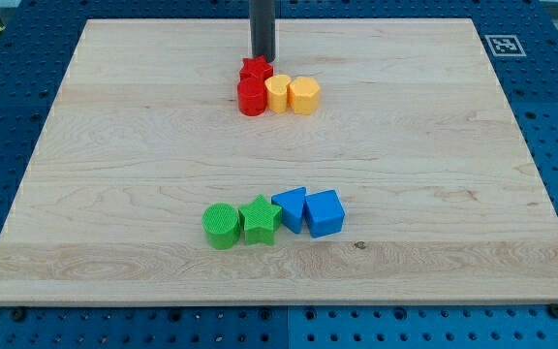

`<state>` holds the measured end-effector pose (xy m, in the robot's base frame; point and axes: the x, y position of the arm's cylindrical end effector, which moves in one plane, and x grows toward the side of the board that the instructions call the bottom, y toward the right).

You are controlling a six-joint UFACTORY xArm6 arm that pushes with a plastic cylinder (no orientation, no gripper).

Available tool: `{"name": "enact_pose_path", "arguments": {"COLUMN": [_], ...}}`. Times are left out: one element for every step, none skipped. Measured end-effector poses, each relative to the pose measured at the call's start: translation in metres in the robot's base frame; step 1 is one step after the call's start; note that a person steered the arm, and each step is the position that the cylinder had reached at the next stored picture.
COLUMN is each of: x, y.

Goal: Tap on the bottom left of red circle

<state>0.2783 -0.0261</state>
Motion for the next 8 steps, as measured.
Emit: {"name": "enact_pose_path", "arguments": {"x": [0.022,0.022,0.011,-0.007,0.005,0.012,0.013,0.059], "y": [0.007,0.007,-0.001,-0.025,-0.041,-0.076,-0.097,-0.097]}}
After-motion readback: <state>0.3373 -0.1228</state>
